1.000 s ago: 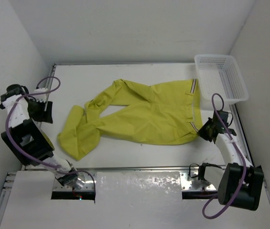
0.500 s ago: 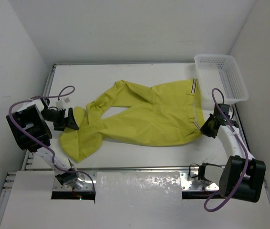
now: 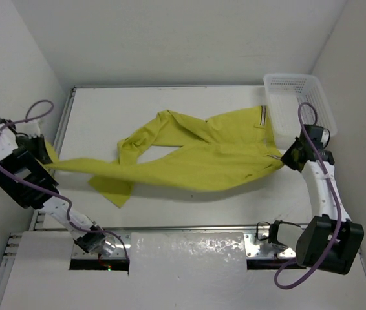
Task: Fold and stack the trousers
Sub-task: Flatten the trousers out
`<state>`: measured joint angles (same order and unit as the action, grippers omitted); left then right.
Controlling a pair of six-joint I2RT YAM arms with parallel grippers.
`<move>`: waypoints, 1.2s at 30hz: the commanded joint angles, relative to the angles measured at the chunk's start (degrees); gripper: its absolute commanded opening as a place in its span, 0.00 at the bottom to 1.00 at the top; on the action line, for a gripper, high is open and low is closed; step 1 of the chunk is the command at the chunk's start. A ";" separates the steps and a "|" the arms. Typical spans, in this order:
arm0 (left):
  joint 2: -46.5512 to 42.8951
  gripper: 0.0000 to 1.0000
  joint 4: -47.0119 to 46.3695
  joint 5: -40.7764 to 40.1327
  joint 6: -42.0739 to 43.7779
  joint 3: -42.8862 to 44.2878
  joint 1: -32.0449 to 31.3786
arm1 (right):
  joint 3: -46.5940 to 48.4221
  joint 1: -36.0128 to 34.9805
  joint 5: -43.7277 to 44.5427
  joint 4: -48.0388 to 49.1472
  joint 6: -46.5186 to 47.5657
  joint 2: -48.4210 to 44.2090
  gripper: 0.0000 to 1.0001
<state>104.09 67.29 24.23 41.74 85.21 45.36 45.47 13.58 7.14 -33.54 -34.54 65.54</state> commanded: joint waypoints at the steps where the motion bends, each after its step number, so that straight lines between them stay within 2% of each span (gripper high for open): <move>1: 2.07 0.00 4.06 -7.08 2.73 12.66 1.39 | 4.01 4.69 2.98 0.66 1.32 -1.11 0.00; 5: 6.11 0.00 8.21 -8.76 2.65 18.50 1.39 | 0.85 7.07 2.18 2.16 1.06 -3.22 0.00; 8: 5.42 0.02 7.25 -9.20 2.12 14.48 1.39 | -2.31 7.25 2.09 2.08 1.93 -5.06 0.00; 10: 4.54 0.08 6.20 -8.94 2.30 11.31 0.96 | -4.16 7.16 2.35 2.25 2.64 -5.94 0.00; 11: 4.28 0.16 5.58 -8.94 2.38 9.38 0.69 | -4.60 7.16 2.44 2.34 2.73 -6.04 0.00; 13: 4.19 0.24 3.21 -10.25 2.47 4.28 0.08 | -5.04 7.25 2.44 2.69 2.99 -5.78 0.00; 14: 4.45 0.35 2.07 -11.12 2.39 1.91 -0.01 | -5.04 7.33 2.44 2.95 3.17 -5.51 0.00; 16: 6.11 0.37 0.22 -11.05 2.30 1.80 -0.36 | -3.91 7.33 2.27 4.00 3.61 -3.85 0.00; 17: 6.73 0.32 -1.09 -10.87 1.78 4.06 -0.80 | -2.42 7.25 2.27 4.36 3.78 -2.97 0.00; 18: 7.95 0.21 -1.80 -10.78 1.25 5.83 -1.50 | -1.62 7.33 1.92 4.45 4.39 -1.92 0.00; 19: 8.58 0.02 -2.68 -10.78 0.63 7.67 -2.29 | -0.83 7.33 1.74 4.53 4.66 -0.86 0.00; 23: 12.18 0.00 -7.35 -12.71 -2.88 16.55 -10.71 | 1.98 7.33 1.13 4.97 5.10 4.24 0.00; 26: 14.73 0.00 -2.27 -10.17 -3.76 22.01 -11.10 | 1.64 7.33 0.25 6.29 4.22 5.13 0.00; 28: 13.42 0.08 -2.68 -8.77 -4.12 20.89 -8.81 | 1.55 7.33 0.51 6.47 3.87 5.30 0.00; 29: 12.11 0.11 -3.64 -8.67 -3.68 20.09 -5.76 | 1.81 7.33 0.42 6.56 3.87 5.48 0.00; 33: 11.83 0.63 -2.78 -9.11 1.22 18.50 1.47 | 3.04 7.25 0.25 5.68 4.75 6.18 0.00; 35: 12.45 0.82 -1.46 -8.76 2.47 17.98 3.50 | 3.22 7.33 0.42 5.33 5.36 6.70 0.00; 36: 12.71 0.82 -1.28 -8.67 3.00 17.54 4.46 | 3.65 7.25 0.68 5.07 5.63 6.97 0.00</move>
<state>118.39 63.90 12.91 41.54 103.37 46.70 45.80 20.51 6.85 -30.59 -30.39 72.03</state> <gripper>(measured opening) 0.806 0.009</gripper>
